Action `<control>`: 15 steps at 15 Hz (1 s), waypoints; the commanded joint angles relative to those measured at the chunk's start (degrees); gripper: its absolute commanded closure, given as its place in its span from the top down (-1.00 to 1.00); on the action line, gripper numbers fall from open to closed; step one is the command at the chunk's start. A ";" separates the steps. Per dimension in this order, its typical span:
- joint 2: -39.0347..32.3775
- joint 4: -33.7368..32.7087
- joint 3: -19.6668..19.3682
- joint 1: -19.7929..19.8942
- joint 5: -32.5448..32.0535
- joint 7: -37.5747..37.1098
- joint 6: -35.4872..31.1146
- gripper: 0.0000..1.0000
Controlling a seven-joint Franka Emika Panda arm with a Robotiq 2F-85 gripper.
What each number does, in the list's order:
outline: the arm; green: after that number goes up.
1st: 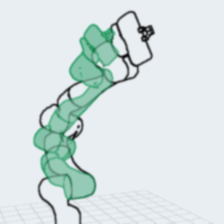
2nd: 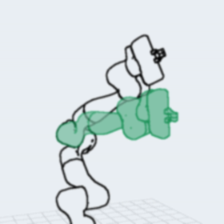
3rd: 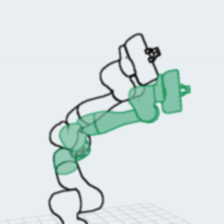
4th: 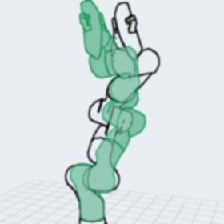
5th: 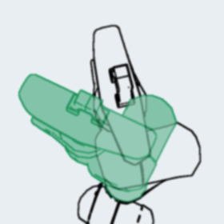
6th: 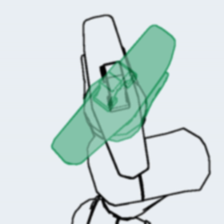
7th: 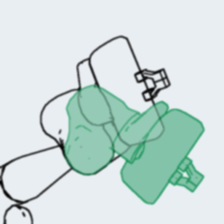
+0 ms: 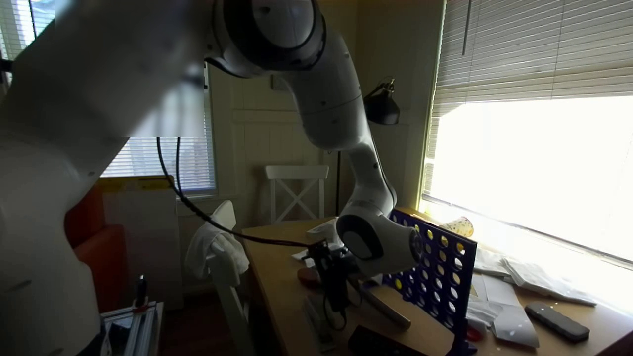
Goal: Turn the brown object on the table
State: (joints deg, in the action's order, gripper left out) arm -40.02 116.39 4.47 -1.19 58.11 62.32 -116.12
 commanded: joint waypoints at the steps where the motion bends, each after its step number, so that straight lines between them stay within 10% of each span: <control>1: -1.84 -2.00 0.46 0.65 -1.77 -1.45 1.53 0.65; 15: -2.37 -2.92 1.10 2.34 -1.28 1.30 5.53 0.41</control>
State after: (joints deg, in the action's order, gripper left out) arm -40.48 115.88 4.49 -0.62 57.74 62.60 -113.99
